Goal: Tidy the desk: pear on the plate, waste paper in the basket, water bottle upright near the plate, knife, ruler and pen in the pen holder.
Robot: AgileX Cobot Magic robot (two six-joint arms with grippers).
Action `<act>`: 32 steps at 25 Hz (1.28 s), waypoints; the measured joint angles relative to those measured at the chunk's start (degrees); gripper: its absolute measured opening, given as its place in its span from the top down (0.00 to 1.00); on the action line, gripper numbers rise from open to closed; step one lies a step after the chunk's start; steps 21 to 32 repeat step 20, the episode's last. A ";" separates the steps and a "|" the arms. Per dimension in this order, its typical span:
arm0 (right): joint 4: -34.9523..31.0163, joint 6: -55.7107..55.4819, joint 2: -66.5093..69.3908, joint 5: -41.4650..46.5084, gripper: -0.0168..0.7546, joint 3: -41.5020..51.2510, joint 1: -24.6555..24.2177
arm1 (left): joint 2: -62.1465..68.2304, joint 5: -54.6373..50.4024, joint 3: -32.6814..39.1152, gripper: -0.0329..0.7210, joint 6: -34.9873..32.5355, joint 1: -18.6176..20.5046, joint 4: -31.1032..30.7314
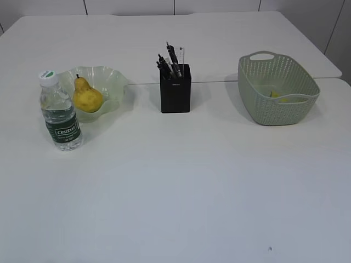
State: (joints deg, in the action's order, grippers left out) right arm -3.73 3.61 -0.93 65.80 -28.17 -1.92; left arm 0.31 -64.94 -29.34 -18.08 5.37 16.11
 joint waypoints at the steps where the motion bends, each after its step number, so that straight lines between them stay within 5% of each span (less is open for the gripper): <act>1: 0.00 0.00 0.00 0.00 0.33 0.00 0.00 | 0.00 0.00 0.00 0.44 0.00 0.00 0.00; 32: 0.03 0.00 0.00 -0.12 0.33 0.00 0.00 | 0.00 0.00 0.00 0.49 0.00 -0.34 0.00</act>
